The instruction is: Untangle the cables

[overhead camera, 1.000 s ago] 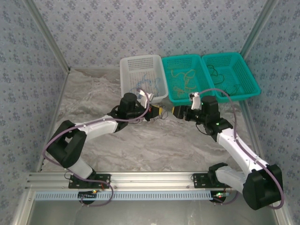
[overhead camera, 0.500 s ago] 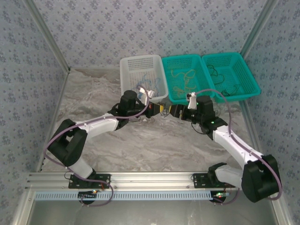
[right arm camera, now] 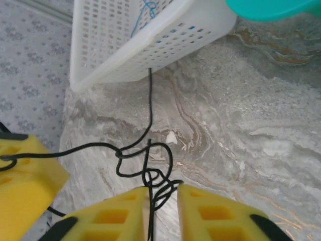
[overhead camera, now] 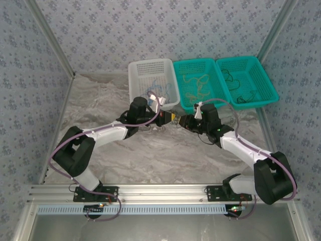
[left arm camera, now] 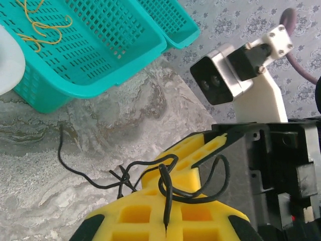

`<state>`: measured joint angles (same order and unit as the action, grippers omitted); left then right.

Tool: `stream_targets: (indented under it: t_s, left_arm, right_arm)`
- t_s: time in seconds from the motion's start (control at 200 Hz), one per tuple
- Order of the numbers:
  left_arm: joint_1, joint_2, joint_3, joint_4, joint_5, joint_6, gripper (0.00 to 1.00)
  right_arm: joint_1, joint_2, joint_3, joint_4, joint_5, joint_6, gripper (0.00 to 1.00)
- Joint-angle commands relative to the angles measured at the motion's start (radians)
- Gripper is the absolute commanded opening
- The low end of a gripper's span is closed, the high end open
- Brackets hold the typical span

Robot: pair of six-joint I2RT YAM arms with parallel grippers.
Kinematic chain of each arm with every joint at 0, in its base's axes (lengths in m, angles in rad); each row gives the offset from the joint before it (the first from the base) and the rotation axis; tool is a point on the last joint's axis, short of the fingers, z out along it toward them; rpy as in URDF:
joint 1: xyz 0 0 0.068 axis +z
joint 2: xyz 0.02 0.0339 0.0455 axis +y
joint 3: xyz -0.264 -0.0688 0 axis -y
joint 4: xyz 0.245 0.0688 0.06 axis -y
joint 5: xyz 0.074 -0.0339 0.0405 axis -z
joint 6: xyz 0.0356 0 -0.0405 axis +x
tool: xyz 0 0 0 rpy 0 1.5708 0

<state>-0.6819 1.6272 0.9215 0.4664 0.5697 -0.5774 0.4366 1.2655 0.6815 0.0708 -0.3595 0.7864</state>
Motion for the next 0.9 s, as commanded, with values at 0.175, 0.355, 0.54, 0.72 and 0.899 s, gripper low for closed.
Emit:
stream_targets:
  t_s: [0.175, 0.355, 0.54, 0.72, 0.899]
  left_arm:
    - [0.030, -0.212, -0.116, -0.036, -0.463, -0.103, 0.00]
    - [0.030, -0.336, -0.149, -0.155, -0.682, -0.149, 0.00]
    - [0.031, -0.351, -0.150, -0.225, -0.782, -0.211, 0.00]
    - [0.041, -0.311, -0.180, -0.116, -0.638, -0.242, 0.00]
    - [-0.053, -0.087, 0.017, -0.186, -0.175, 0.005, 0.00]
  right_arm:
    - [-0.091, -0.204, -0.032, -0.275, 0.326, -0.069, 0.00]
    - [-0.275, -0.337, -0.094, -0.298, 0.277, -0.042, 0.00]
    - [-0.365, -0.402, -0.035, -0.380, 0.303, -0.103, 0.00]
    - [-0.414, -0.454, -0.084, -0.164, 0.080, -0.138, 0.00]
    - [-0.334, -0.431, -0.098, 0.017, -0.064, -0.148, 0.00]
